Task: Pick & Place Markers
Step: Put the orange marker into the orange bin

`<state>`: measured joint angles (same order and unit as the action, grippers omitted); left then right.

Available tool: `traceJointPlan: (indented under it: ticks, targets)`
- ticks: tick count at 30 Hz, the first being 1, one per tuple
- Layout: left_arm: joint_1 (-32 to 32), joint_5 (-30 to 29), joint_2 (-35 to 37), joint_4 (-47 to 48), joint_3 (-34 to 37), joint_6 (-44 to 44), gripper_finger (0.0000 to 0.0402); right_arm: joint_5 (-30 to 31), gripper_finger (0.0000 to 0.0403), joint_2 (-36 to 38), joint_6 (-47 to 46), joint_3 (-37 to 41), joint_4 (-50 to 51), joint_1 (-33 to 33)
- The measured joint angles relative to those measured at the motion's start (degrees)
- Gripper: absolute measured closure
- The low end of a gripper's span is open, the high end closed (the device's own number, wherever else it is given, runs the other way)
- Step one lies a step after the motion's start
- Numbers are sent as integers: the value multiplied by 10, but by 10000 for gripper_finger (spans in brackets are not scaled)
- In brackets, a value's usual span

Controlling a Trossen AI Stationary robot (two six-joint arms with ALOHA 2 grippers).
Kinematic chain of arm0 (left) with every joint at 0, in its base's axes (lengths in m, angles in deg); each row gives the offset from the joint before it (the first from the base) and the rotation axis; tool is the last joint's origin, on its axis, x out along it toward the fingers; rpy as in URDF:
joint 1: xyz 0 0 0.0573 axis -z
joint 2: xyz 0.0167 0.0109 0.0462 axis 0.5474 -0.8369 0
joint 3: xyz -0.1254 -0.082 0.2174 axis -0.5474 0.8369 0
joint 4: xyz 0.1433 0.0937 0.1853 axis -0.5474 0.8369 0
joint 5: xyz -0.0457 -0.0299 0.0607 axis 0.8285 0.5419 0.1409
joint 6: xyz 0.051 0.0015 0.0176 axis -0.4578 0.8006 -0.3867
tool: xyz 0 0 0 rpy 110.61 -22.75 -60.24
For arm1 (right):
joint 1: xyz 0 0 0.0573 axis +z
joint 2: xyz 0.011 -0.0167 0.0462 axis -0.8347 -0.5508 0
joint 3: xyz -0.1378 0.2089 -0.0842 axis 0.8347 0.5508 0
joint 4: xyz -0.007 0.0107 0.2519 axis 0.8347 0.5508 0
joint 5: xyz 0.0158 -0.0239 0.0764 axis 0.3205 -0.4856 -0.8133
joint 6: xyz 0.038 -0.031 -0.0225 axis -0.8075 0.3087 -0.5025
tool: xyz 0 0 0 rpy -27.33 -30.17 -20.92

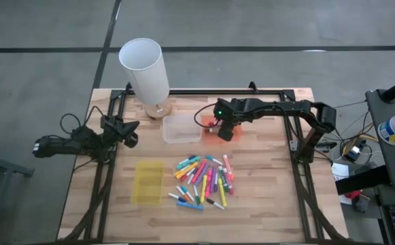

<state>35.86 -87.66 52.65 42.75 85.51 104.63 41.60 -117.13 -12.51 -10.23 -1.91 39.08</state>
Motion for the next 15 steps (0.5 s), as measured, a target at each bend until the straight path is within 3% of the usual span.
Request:
traceJointPlan:
  ticks: [8,15]
  targets:
    - [0,0,0,0,0,1,402,-8,255,1,-105,-3,8,0]
    - [0,0,0,0,0,1,402,-116,266,5,-205,-36,30,2]
